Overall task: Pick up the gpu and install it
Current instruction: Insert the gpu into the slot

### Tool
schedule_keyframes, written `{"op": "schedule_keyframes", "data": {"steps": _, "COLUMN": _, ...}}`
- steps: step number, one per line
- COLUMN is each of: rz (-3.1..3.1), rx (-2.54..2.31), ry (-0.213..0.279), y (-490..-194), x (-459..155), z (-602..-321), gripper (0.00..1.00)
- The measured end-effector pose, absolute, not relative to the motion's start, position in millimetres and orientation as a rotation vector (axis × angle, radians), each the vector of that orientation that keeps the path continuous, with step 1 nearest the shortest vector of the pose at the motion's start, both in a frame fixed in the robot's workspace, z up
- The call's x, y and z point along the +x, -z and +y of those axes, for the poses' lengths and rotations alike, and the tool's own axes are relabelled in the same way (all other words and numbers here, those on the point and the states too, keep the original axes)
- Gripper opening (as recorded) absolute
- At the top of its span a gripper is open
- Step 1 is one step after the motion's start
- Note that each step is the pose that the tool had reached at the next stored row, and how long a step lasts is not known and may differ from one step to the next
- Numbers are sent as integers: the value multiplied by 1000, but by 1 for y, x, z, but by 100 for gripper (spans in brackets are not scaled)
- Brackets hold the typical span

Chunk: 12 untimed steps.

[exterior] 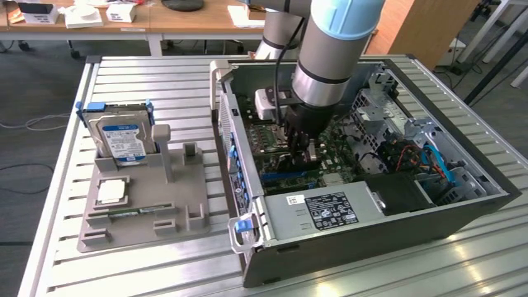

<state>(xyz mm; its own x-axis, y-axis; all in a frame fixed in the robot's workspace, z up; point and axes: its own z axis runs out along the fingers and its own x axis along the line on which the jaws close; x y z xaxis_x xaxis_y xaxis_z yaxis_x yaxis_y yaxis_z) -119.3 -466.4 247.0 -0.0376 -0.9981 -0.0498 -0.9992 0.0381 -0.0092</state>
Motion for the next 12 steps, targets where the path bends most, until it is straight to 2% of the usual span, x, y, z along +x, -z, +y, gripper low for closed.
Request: {"op": "schedule_keyframes", "data": {"steps": 12, "rz": 2232, "rx": -2149, "ry": -43, "y": -247, "x": -121, "z": -466, "gripper": 27}}
